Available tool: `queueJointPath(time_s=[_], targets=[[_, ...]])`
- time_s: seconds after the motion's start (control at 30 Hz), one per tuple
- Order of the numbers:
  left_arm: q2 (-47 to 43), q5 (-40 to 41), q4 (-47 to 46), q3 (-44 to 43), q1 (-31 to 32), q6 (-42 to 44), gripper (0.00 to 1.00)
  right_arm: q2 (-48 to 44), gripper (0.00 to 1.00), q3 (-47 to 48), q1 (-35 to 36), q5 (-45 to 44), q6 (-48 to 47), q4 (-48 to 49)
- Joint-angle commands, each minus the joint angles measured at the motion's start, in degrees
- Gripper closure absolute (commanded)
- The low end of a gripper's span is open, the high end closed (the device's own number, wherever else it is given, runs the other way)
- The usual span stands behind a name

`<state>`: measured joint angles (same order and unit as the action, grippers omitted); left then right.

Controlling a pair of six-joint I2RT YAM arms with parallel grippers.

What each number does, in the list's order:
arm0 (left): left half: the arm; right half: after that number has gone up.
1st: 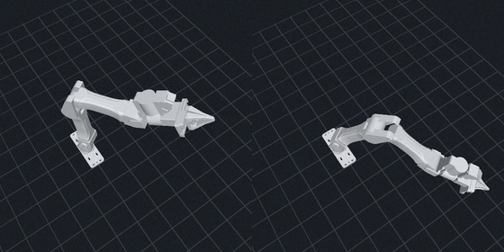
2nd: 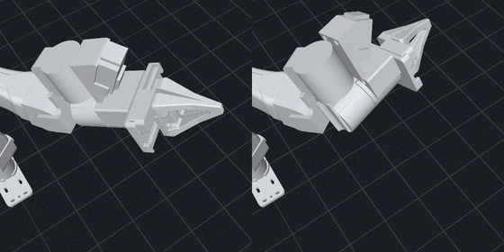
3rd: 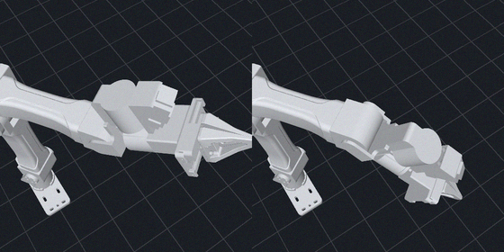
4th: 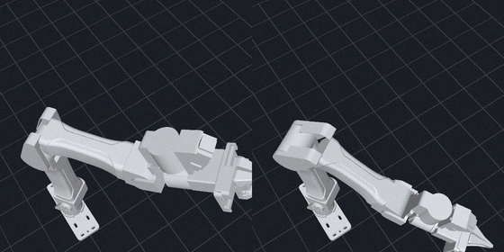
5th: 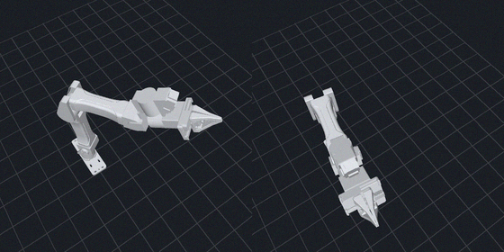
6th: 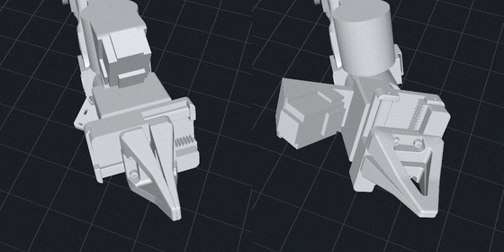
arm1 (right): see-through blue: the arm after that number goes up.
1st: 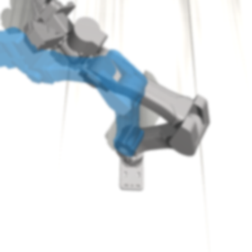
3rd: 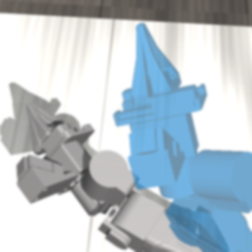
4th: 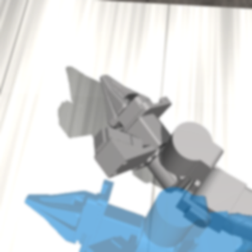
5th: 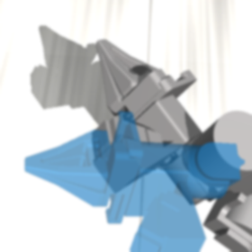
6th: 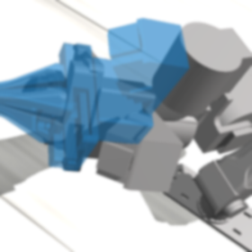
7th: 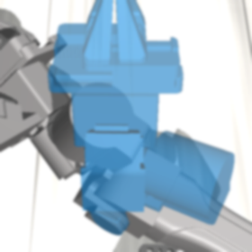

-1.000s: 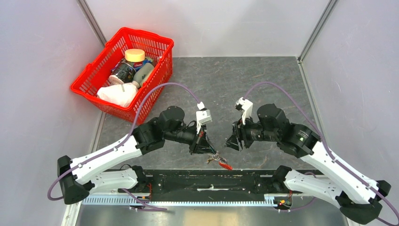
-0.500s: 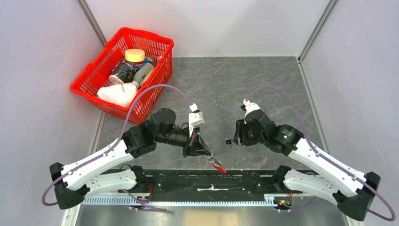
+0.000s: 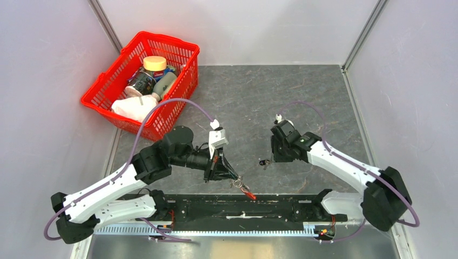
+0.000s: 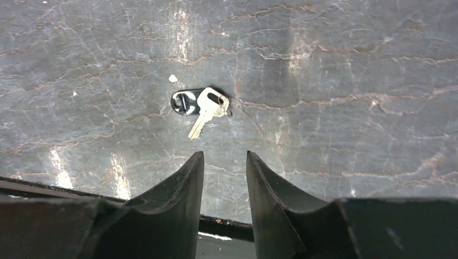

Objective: Put the keys on the keyring

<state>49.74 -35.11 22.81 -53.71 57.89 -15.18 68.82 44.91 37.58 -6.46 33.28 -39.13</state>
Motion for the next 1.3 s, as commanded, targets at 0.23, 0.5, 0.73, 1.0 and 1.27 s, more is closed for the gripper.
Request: queueJointPath(time_s=[0.23, 0.5, 0.73, 1.0, 1.27], targets=[[-3.24, -2.42, 0.79, -1.22, 0.21, 3.64, 0.98, 7.92, 0.63, 1.41, -0.56, 1.31, -5.36, 6.45], [-3.76, -2.48, 0.92, -1.04, 0.20, 4.02, 0.98, 10.57, 0.65, 1.58, -0.97, 1.37, -6.51, 6.86], [-4.03, -2.33, 1.09, -0.95, 0.20, 4.22, 0.98, 12.86, 0.68, 2.27, -1.46, 2.34, -7.08, 8.17], [-4.33, -1.98, 1.27, -0.87, 0.21, 4.19, 0.98, 15.00, 0.71, 2.86, -1.56, 3.43, -7.68, 8.88], [-4.16, -1.93, 1.27, -0.87, 0.20, 4.33, 0.98, 14.95, 0.82, 3.17, -1.62, 3.88, -8.01, 8.99]])
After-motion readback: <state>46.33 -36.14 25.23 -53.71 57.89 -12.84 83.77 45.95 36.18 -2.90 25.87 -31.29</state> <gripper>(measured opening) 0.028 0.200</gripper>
